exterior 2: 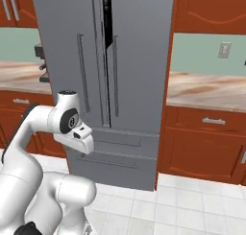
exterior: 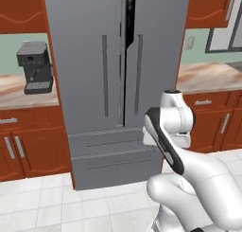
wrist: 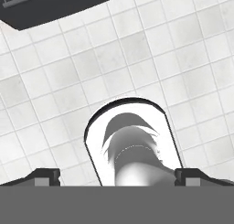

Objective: Place one of the steaks on the plate and the other in the bowl. Then place the bowl in the fridge.

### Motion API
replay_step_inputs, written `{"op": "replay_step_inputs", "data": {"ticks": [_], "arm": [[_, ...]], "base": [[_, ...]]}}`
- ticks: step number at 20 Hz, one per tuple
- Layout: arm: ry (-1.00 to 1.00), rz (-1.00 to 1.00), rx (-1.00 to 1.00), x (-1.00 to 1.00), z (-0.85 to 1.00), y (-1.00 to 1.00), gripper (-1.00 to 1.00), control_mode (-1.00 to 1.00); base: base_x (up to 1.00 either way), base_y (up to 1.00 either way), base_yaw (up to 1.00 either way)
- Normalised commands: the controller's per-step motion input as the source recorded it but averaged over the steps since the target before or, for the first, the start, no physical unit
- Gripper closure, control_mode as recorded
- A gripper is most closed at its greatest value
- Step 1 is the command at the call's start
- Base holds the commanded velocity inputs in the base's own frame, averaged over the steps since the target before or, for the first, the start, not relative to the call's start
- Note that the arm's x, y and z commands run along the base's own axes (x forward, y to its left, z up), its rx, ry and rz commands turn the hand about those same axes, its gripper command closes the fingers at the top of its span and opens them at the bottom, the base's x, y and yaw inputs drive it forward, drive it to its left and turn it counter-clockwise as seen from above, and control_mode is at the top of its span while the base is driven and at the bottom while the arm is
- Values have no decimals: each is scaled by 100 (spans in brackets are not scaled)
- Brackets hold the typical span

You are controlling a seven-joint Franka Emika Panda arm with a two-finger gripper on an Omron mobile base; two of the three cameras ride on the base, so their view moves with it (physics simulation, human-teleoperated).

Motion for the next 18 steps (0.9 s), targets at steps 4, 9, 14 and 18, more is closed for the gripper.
{"op": "replay_step_inputs", "data": {"ticks": [4, 9, 14, 18], "arm": [[0, 0, 0, 0, 0, 0, -100, 100], [0, 0, 0, 0, 0, 0, -100, 100], [0, 0, 0, 0, 0, 0, -100, 100], [0, 0, 0, 0, 0, 0, -100, 100]], "base": [[42, -17, 0], [16, 36, -1], [4, 48, -7], [0, 6, -1]]}}
